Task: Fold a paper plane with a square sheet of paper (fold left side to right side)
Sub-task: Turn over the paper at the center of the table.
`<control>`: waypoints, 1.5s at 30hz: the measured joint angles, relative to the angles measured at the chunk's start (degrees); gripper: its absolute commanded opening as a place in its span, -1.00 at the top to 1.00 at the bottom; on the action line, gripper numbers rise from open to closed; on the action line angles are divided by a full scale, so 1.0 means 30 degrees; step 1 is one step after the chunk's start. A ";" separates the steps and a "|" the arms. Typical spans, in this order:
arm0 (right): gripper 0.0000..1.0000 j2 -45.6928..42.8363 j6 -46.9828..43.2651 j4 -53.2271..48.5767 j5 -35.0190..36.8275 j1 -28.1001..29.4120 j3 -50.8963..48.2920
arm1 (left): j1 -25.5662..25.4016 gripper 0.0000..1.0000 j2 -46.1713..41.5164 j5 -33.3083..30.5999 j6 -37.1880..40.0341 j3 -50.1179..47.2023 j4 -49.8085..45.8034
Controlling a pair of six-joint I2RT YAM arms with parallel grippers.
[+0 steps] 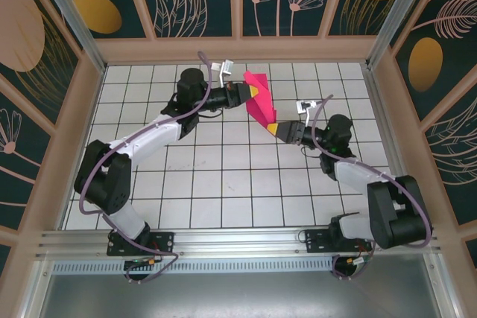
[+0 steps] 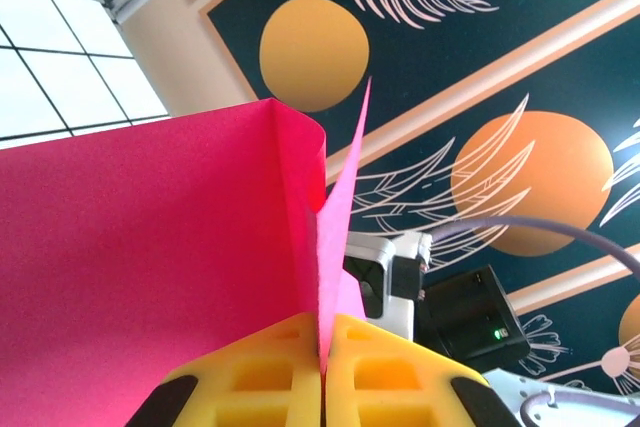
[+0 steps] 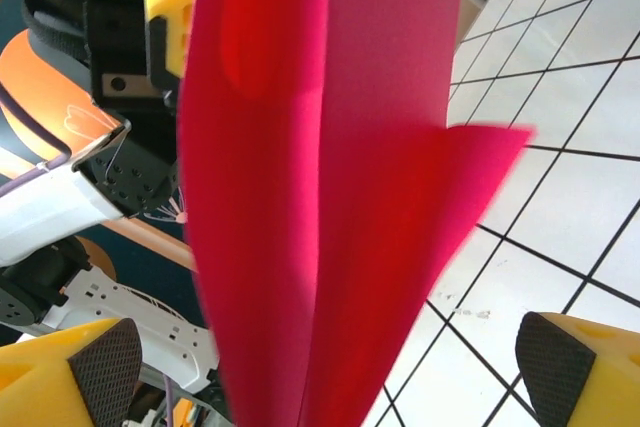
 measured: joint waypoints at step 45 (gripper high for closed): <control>0.94 0.0933 -1.2706 -2.3999 2.0822 0.7060 0.9581 | 0.0758 -0.65 -0.9610 -1.3406 0.6921 -0.4648 -0.9500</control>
